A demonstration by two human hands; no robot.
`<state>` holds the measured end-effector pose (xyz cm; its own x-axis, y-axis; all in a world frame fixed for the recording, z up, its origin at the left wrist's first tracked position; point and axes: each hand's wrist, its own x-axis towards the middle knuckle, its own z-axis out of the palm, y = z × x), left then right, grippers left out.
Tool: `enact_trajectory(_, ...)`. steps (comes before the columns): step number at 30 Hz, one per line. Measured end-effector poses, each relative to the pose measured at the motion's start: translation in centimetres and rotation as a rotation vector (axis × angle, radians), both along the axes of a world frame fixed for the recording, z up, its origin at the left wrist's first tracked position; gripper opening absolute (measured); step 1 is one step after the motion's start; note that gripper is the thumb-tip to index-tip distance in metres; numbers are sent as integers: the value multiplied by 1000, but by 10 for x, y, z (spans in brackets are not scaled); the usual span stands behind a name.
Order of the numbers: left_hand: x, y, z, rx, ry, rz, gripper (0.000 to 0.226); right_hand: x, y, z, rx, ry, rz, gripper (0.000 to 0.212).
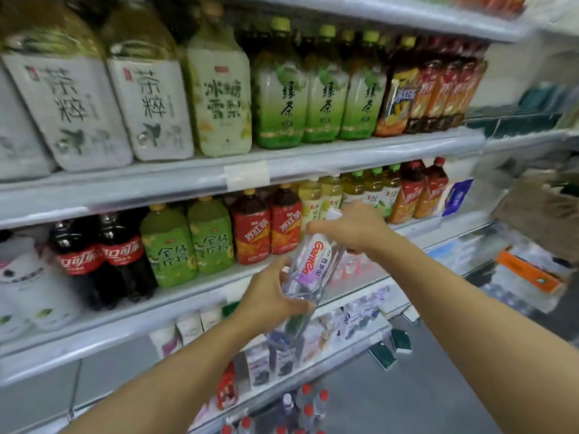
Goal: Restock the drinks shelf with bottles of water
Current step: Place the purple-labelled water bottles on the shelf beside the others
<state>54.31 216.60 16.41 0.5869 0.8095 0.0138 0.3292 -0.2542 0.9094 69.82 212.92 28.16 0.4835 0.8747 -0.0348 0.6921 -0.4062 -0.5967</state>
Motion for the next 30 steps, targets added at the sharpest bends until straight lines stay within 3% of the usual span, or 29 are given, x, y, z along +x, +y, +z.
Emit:
enact_trajectory(5, -14, 2, 66, 102, -84, 124, 62, -23, 1, 68, 160, -126, 72, 64)
enact_trajectory(10, -36, 6, 129, 174, -151, 246, 53, -48, -5, 126, 353, -174, 164, 60)
enact_trajectory(14, -60, 4, 179, 176, -235, 371, 76, -62, -5, 159, 489, -39, 282, 63)
enact_trajectory(17, -83, 1, 213, 242, -232, 467, 84, -72, -2, 179, 521, -51, 324, 69)
enact_trajectory(26, -142, 7, 306, 381, -284, 602, 44, -114, 18, 232, 587, -148, 444, 67)
enact_trajectory(30, -161, 22, 343, 390, -324, 627, 56, -134, 35, 240, 608, -231, 475, 69)
